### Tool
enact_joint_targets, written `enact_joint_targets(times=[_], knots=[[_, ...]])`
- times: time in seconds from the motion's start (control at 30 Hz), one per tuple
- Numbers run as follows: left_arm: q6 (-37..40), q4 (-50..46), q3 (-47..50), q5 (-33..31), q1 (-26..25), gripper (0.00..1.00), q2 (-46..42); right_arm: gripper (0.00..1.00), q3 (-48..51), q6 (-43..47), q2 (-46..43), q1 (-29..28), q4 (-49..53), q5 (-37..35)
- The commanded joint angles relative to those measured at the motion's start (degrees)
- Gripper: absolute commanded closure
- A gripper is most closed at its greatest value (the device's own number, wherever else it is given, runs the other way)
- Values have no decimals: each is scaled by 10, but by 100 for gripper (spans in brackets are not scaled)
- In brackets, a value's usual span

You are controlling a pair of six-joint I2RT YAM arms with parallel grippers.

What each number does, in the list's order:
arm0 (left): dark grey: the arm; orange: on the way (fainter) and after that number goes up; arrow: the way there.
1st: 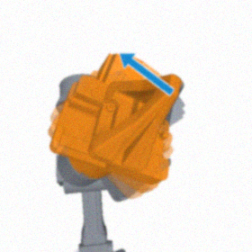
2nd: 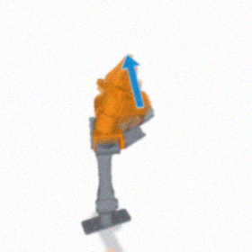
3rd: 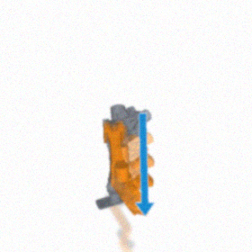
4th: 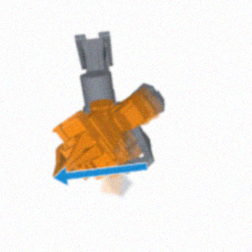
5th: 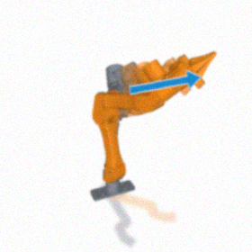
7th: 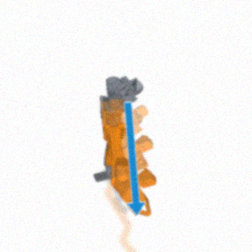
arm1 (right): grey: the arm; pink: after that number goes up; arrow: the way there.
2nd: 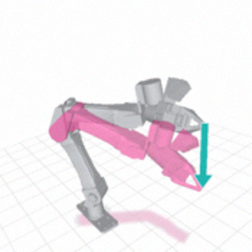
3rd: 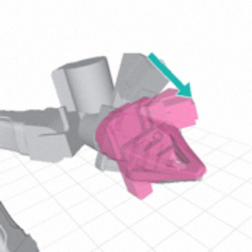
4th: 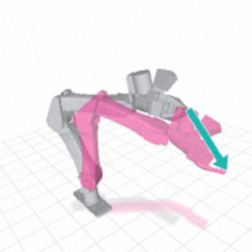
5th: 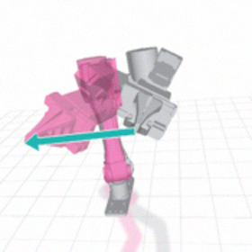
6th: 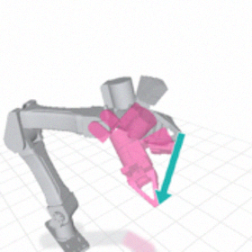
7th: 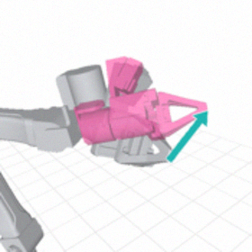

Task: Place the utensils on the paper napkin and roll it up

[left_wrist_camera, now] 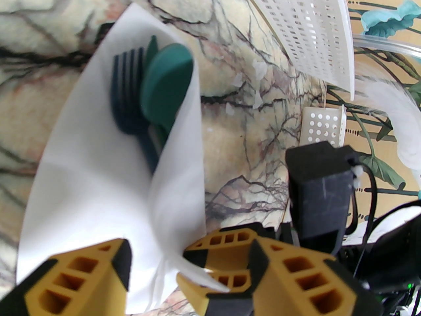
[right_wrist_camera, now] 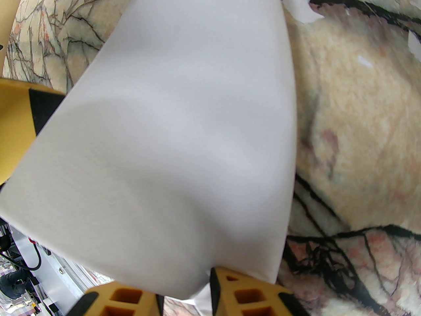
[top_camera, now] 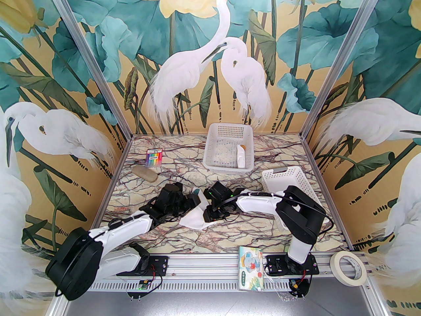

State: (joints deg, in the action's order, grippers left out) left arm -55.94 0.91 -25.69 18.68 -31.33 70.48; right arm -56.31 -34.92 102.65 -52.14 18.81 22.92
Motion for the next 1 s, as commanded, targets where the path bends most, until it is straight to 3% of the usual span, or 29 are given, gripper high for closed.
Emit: enact_joint_targets(times=[0.0, 0.57, 0.97], knots=[[6, 12, -11, 23, 4, 44, 17, 68, -1, -5, 10, -4, 10, -8], [31, -17, -3, 2, 4, 70, 14, 67, -6, -2, 7, -5, 18, -15], [51, -41, 6, -21, 4, 92, 15, 56, -19, -1, -4, -5, 21, -14]])
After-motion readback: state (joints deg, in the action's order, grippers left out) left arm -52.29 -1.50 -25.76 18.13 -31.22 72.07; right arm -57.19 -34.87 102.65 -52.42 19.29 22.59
